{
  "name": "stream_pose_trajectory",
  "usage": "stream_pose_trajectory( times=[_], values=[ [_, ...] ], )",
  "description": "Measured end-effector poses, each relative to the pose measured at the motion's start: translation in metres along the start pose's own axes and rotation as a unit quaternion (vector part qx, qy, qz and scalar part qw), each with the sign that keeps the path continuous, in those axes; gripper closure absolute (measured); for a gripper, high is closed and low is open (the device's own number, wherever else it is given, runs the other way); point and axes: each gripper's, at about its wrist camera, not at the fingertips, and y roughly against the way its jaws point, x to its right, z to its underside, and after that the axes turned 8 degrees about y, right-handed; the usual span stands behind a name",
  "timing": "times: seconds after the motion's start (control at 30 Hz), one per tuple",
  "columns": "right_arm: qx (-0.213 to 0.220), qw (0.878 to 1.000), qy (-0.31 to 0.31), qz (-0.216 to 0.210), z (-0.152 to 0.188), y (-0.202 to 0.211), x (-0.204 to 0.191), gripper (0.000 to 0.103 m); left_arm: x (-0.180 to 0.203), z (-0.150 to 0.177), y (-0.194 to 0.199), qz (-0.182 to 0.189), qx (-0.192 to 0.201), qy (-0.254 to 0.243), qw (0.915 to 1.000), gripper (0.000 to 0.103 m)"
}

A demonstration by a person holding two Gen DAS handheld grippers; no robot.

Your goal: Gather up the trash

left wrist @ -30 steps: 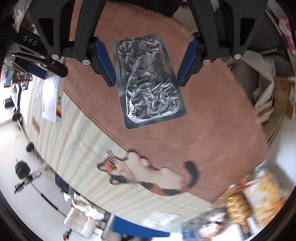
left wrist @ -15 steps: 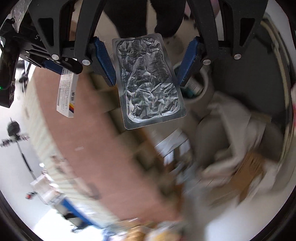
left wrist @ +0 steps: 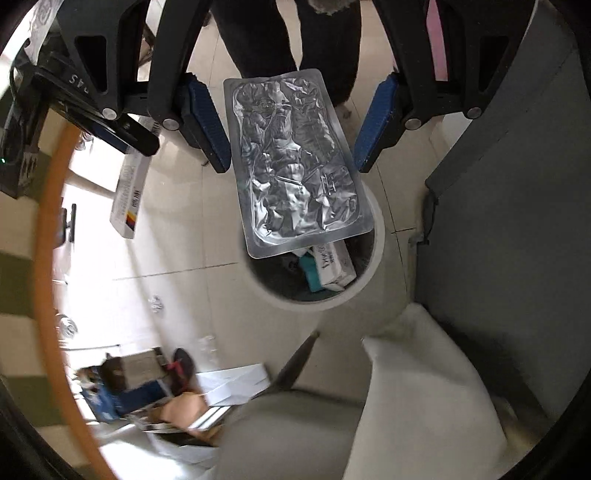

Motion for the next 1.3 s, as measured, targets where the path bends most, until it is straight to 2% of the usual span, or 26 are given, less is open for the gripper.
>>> stream_pose_trajectory(
  times=[0.1,0.13,0.27,0.3,0.33,0.47,0.57,0.73,0.87,1.07,1.3],
  values=[
    [-0.027,0.999,0.017,-0.009,-0.023,-0.066,0.001,0.029,-0.02,-0.016,-0.043,-0.006,-0.003,0.013,0.9999,0.006],
    [-0.034,0.999,0.022,-0.014,-0.029,-0.082,0.001,0.029,-0.03,-0.018,-0.053,-0.008,-0.003,0.017,0.9998,0.004],
    [-0.071,0.996,0.051,-0.033,-0.051,-0.14,-0.005,0.029,-0.05,-0.022,-0.085,-0.033,0.006,0.035,0.9988,0.004],
    [-0.077,0.995,0.051,-0.04,-0.052,-0.148,-0.006,0.016,-0.053,-0.019,-0.083,-0.044,0.015,0.037,0.9982,0.004],
    [-0.083,0.994,0.05,-0.046,-0.053,-0.154,-0.006,0.0,-0.055,-0.017,-0.082,-0.054,0.027,0.039,0.9974,0.004],
    [-0.072,0.995,0.065,-0.038,-0.053,-0.145,-0.009,0.0,-0.06,-0.005,-0.071,-0.09,0.06,0.045,0.9931,0.004],
    [-0.059,0.995,0.081,-0.01,-0.057,-0.134,-0.02,0.0,-0.061,0.003,-0.053,-0.103,0.078,0.049,0.9904,0.004],
    [-0.009,0.989,0.133,0.067,-0.043,-0.082,-0.037,0.0,-0.051,0.026,-0.007,-0.118,0.109,0.039,0.9862,0.004],
    [0.021,0.984,0.149,0.094,-0.028,-0.03,-0.043,0.0,-0.034,0.051,0.041,-0.123,0.127,0.026,0.984,0.004],
    [0.055,0.984,0.146,0.085,0.008,0.072,-0.059,0.0,-0.007,0.097,0.127,-0.111,0.143,-0.001,0.9835,0.004],
    [0.08,0.983,0.155,0.051,0.062,0.207,-0.078,0.0,0.024,0.163,0.242,-0.08,0.166,-0.027,0.9824,0.004]
  ],
)
